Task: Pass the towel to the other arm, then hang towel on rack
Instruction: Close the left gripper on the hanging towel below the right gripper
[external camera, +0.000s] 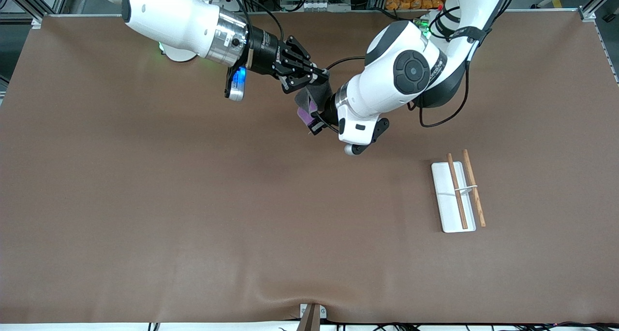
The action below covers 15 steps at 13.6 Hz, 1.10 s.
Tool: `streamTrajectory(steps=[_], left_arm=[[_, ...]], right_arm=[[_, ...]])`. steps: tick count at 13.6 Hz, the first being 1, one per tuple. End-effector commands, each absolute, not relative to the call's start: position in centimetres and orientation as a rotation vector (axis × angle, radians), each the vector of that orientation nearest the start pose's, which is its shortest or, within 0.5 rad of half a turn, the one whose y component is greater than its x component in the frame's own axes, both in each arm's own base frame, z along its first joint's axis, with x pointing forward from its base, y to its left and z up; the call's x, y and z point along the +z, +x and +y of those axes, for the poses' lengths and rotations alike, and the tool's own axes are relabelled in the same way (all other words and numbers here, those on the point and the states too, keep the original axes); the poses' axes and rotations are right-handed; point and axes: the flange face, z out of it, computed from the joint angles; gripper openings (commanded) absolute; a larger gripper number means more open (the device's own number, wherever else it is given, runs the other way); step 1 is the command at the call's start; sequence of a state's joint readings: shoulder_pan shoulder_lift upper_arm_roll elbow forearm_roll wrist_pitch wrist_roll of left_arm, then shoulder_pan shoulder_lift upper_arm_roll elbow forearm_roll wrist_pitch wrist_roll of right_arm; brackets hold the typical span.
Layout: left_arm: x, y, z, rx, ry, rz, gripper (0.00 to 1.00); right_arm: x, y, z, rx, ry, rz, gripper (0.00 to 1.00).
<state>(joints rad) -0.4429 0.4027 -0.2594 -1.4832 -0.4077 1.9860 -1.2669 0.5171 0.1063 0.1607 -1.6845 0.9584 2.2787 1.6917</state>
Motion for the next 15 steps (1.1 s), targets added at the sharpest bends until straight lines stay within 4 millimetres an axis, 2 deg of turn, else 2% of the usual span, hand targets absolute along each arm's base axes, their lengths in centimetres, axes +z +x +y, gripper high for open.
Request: streamTrajectory(steps=[1,3,8,15], left_arm=[[47.6,52.4,-45.0,0.63,-3.207,-1.263,0.31],[47.5,52.3,-45.1,0.633,-3.206,-1.26,0.28],[47.9,51.7,-45.7,0.632,-3.216,-1.243,0.02],[48.1,52.6,-44.6,0.612,-3.219,-1.259,0.0]], right_arm=[[59.8,49.1,41.6,0.811,-1.662,1.551,0.0],[59.7,49.1,41.6,0.812,-1.662,1.553,0.0],[59.6,49.3,41.7,0.806,-1.668,1.553,0.0],[59.6,49.2,41.7,0.804,-1.67,1.552,0.0]])
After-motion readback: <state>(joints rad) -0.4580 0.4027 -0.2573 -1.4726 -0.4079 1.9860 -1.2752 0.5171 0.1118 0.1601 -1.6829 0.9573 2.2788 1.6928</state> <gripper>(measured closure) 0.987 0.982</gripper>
